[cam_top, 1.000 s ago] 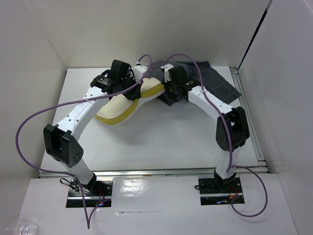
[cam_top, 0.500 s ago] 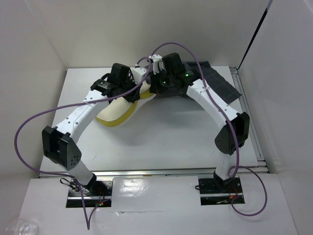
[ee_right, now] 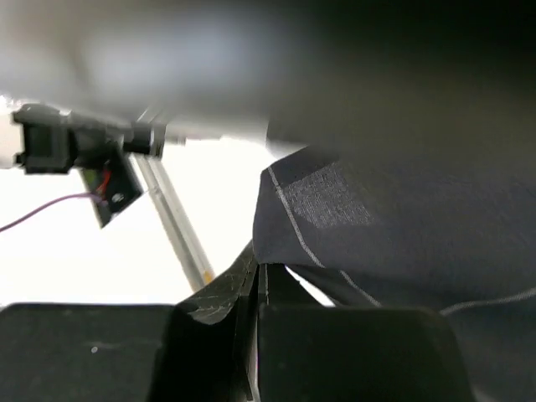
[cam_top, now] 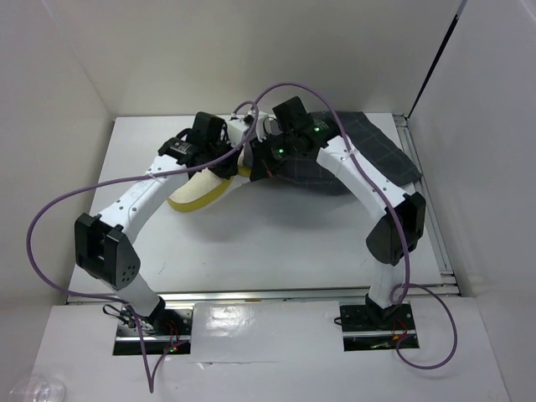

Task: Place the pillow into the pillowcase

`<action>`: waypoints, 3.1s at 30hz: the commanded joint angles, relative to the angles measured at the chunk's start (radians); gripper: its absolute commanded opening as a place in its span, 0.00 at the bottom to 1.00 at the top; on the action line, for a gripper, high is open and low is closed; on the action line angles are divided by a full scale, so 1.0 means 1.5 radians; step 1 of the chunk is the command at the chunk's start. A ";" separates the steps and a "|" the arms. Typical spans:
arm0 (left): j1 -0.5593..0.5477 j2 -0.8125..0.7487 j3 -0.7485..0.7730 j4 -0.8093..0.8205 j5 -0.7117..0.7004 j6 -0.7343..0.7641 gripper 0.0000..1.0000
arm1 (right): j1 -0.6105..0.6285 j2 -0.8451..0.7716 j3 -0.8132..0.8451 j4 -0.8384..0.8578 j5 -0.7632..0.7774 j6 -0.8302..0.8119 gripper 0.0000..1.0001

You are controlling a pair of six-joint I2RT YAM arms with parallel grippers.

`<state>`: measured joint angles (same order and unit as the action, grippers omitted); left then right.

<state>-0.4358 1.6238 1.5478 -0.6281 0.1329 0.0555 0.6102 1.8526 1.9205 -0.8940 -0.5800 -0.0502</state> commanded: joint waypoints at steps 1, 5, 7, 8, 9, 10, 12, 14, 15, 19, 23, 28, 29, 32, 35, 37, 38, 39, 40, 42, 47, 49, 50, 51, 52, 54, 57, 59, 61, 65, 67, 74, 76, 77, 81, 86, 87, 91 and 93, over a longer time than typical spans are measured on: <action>-0.005 -0.011 0.009 0.130 0.001 -0.039 0.00 | -0.008 -0.052 -0.029 -0.047 -0.130 0.005 0.00; 0.010 -0.011 0.022 0.129 0.026 -0.071 0.00 | -0.067 -0.066 -0.084 0.004 -0.108 0.053 0.00; 0.026 -0.011 0.022 0.123 0.092 -0.102 0.00 | -0.092 -0.066 -0.099 0.032 -0.130 0.085 0.00; 0.035 -0.011 0.022 0.123 0.122 -0.147 0.00 | -0.109 -0.066 -0.099 0.044 -0.140 0.112 0.00; 0.049 -0.011 0.005 0.123 0.158 -0.167 0.00 | -0.109 -0.048 -0.099 0.062 -0.140 0.124 0.00; 0.049 -0.011 -0.004 0.133 0.224 -0.183 0.00 | -0.109 -0.041 -0.099 0.069 -0.155 0.132 0.00; 0.055 -0.011 -0.033 0.155 0.273 -0.234 0.00 | -0.109 -0.017 -0.084 0.091 -0.169 0.151 0.00; 0.055 -0.004 -0.048 0.176 0.329 -0.267 0.00 | -0.109 -0.002 -0.072 0.106 -0.192 0.174 0.00; 0.055 -0.004 -0.054 0.176 0.339 -0.275 0.00 | -0.100 0.007 -0.064 0.112 -0.201 0.191 0.00; 0.055 0.028 -0.081 0.201 0.384 -0.304 0.00 | -0.063 0.046 0.021 0.125 -0.227 0.199 0.00; 0.061 0.040 -0.081 0.225 0.396 -0.316 0.00 | -0.044 0.057 0.043 0.126 -0.265 0.230 0.00; 0.093 0.070 -0.081 0.245 0.410 -0.355 0.00 | -0.044 0.037 0.064 0.070 -0.325 0.184 0.00; 0.102 0.076 -0.088 0.252 0.420 -0.361 0.00 | -0.044 0.037 0.075 0.043 -0.333 0.163 0.00; 0.116 0.083 -0.105 0.252 0.420 -0.361 0.00 | -0.044 0.015 0.054 -0.049 -0.319 0.076 0.00; 0.116 0.083 -0.131 0.252 0.413 -0.361 0.00 | -0.074 -0.016 0.024 -0.084 -0.283 0.050 0.31; 0.116 0.083 -0.148 0.252 0.404 -0.347 0.00 | -0.102 -0.016 0.024 -0.101 -0.238 0.038 0.56; 0.116 0.077 -0.165 0.252 0.395 -0.347 0.00 | -0.114 -0.023 0.042 -0.108 -0.221 0.030 0.64; 0.116 0.077 -0.172 0.245 0.384 -0.335 0.00 | -0.125 -0.023 0.054 -0.108 -0.209 0.030 0.67; 0.116 0.077 -0.179 0.239 0.377 -0.322 0.00 | -0.145 -0.023 0.064 -0.108 -0.200 0.030 0.69; 0.116 0.077 -0.192 0.228 0.356 -0.304 0.00 | -0.163 -0.017 0.103 -0.102 -0.161 0.030 0.69; 0.108 0.048 -0.248 0.202 0.342 -0.246 0.00 | -0.186 -0.009 0.124 -0.010 -0.065 0.058 0.69; 0.078 0.033 -0.263 0.183 0.335 -0.213 0.00 | -0.186 0.017 0.139 0.021 -0.052 0.058 0.69; 0.065 0.023 -0.269 0.174 0.326 -0.182 0.00 | -0.186 0.030 0.150 0.027 -0.052 0.058 0.69; 0.039 -0.001 -0.283 0.160 0.326 -0.168 0.00 | -0.186 0.061 0.180 0.027 -0.052 0.064 0.69; 0.027 -0.012 -0.283 0.150 0.326 -0.140 0.05 | -0.186 0.080 0.196 0.033 -0.052 0.070 0.69; -0.011 -0.031 -0.298 0.129 0.315 -0.117 0.21 | -0.186 0.116 0.231 0.027 -0.062 0.076 0.68; -0.040 -0.065 -0.291 0.088 0.283 -0.078 0.47 | -0.186 0.174 0.267 0.033 -0.090 0.090 0.65; -0.053 -0.078 -0.262 0.059 0.232 -0.052 0.54 | -0.180 0.205 0.276 0.043 -0.097 0.097 0.64; -0.060 -0.084 -0.207 0.037 0.160 -0.045 0.63 | -0.160 0.228 0.276 0.050 -0.097 0.091 0.62; -0.048 -0.084 -0.119 0.007 0.024 -0.027 0.76 | -0.139 0.238 0.224 0.057 -0.057 0.064 0.55; 0.001 -0.101 -0.093 0.026 -0.001 -0.056 0.78 | -0.132 0.238 0.199 0.063 -0.057 0.048 0.52; 0.168 0.026 0.021 0.024 0.039 -0.102 0.81 | -0.093 0.228 0.111 0.043 -0.001 0.002 0.32; 0.204 0.078 0.062 0.009 0.085 -0.109 0.83 | -0.093 0.212 0.085 0.037 0.024 -0.005 0.32; 0.233 0.106 0.107 -0.002 0.133 -0.109 0.84 | -0.093 0.206 0.064 0.037 0.030 -0.011 0.32; 0.267 0.243 0.211 -0.056 0.237 -0.079 0.84 | -0.093 0.173 0.031 0.037 0.045 -0.012 0.36; 0.289 0.420 0.351 -0.160 0.355 0.011 0.87 | -0.087 0.151 0.018 0.043 0.051 -0.018 0.37; 0.290 0.442 0.372 -0.178 0.388 0.020 0.88 | -0.087 0.151 0.018 0.043 0.051 -0.018 0.37; 0.296 0.504 0.403 -0.222 0.484 0.066 0.89 | -0.087 0.144 0.012 0.043 0.063 -0.018 0.38; 0.296 0.527 0.410 -0.265 0.529 0.097 0.89 | -0.087 0.144 0.012 0.043 0.064 -0.018 0.38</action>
<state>0.0071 2.3932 2.1132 -0.8890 0.7284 0.0891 0.4736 2.1254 1.9522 -0.8501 -0.5022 -0.0628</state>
